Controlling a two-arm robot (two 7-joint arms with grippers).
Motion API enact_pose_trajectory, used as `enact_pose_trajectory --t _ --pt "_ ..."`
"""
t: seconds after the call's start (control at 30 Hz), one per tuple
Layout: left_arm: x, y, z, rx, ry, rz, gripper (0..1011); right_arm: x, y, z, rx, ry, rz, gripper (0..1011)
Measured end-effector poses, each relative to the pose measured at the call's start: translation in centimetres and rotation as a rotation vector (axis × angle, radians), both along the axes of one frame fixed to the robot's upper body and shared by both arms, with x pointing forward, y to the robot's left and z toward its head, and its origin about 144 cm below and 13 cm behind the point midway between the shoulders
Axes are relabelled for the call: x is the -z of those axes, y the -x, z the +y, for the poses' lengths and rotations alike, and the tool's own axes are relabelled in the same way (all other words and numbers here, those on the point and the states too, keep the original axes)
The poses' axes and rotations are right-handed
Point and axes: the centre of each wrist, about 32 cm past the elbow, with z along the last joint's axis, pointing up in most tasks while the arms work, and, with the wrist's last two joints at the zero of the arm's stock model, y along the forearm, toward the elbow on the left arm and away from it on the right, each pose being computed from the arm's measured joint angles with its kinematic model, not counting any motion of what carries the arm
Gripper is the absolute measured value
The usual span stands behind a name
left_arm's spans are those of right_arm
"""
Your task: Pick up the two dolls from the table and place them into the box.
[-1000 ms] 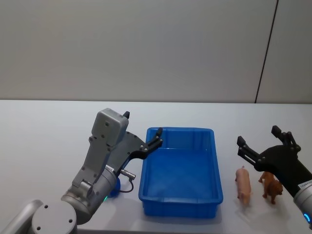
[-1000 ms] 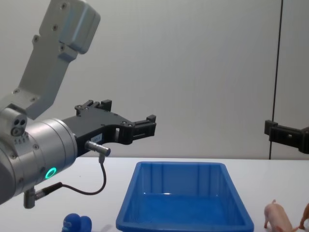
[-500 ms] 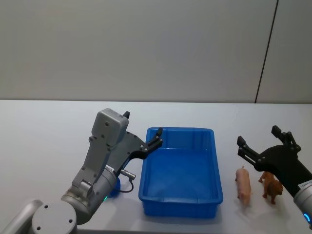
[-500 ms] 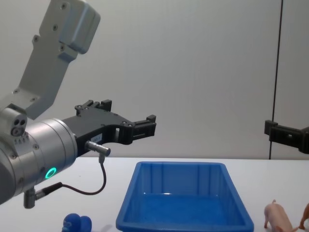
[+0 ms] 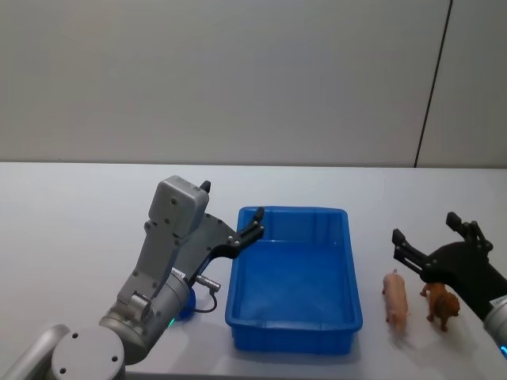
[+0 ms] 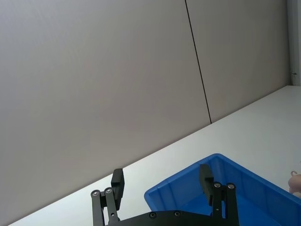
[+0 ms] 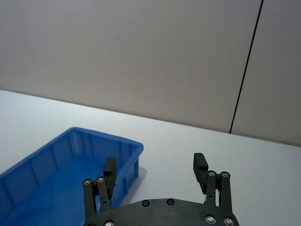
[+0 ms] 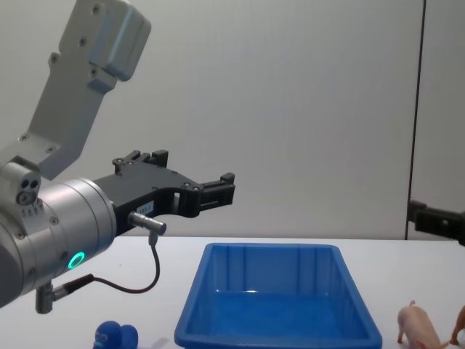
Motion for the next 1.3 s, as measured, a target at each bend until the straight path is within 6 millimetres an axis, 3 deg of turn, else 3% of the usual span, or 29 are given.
enact_pose_trajectory --t 0.53,1.3 --pt "0.0 0.0 0.0 0.0 0.0 0.0 1002 0.9 -0.2 -2.4 0.016 0.059 0.126 1001" --pt "0.0 0.0 0.0 0.0 0.0 0.0 1002 2.5 -0.1 -3.0 0.044 0.122 0.253 1001"
